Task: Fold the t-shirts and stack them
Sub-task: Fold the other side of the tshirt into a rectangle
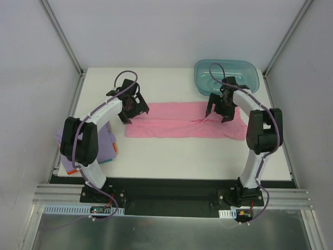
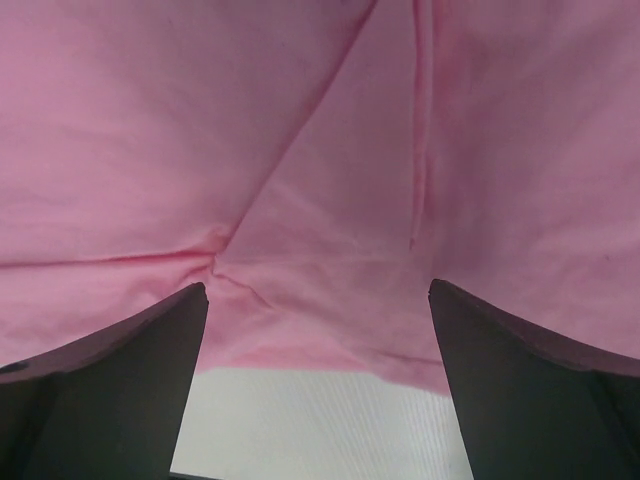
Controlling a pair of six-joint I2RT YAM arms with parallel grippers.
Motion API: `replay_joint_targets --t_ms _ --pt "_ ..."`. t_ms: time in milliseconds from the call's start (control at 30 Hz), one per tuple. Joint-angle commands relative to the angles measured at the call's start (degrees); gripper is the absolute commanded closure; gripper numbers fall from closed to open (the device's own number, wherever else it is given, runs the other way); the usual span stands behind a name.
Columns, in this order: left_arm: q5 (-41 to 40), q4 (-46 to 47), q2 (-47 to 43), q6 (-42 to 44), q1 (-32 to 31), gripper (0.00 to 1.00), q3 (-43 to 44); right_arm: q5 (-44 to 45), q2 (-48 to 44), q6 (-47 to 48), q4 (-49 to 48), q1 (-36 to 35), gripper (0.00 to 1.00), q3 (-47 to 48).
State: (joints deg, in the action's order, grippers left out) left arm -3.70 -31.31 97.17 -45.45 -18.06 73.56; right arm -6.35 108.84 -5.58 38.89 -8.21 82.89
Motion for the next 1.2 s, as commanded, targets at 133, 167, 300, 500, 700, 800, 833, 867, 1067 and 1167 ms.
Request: replay_joint_targets --t_ms 133,167,300,500,700,800,833,867,1067,1167 --pt "4.06 0.46 4.61 1.16 0.14 0.01 1.06 -3.93 8.05 -1.36 -1.71 -0.93 0.03 7.98" --pt "4.06 0.46 4.61 1.15 0.14 0.01 0.89 -5.06 8.41 -1.36 -2.06 -1.28 0.03 8.77" --pt "4.06 0.46 4.44 1.24 0.14 0.01 0.18 -5.69 9.55 -1.62 -2.42 -2.43 0.03 11.58" --pt "3.97 0.37 2.59 0.80 0.14 0.01 -1.22 -5.69 10.86 -3.12 -2.24 -4.53 0.03 16.33" --pt "6.16 0.46 0.40 1.77 0.14 0.01 -1.75 -7.63 14.21 -3.29 -1.55 -6.03 0.03 24.41" --pt "6.78 0.46 -1.62 2.56 0.14 0.00 -2.02 -5.70 10.53 -1.98 -0.14 -6.03 0.03 23.81" --pt "7.04 0.55 -1.89 3.08 0.14 0.01 -1.67 -4.13 9.04 -1.54 -0.13 -6.03 0.03 21.46" --pt "6.87 0.64 -2.07 3.35 0.05 0.01 -1.32 -3.15 5.63 -1.36 -0.31 -6.03 0.03 19.87" --pt "8.27 0.55 6.25 6.43 -0.30 0.01 8.08 0.20 -6.61 -5.31 -7.25 -3.75 0.03 -0.60" --pt "9.42 0.55 11.36 6.78 -0.48 0.01 13.18 -1.20 -6.18 -6.89 -7.61 -0.94 0.03 -4.40"
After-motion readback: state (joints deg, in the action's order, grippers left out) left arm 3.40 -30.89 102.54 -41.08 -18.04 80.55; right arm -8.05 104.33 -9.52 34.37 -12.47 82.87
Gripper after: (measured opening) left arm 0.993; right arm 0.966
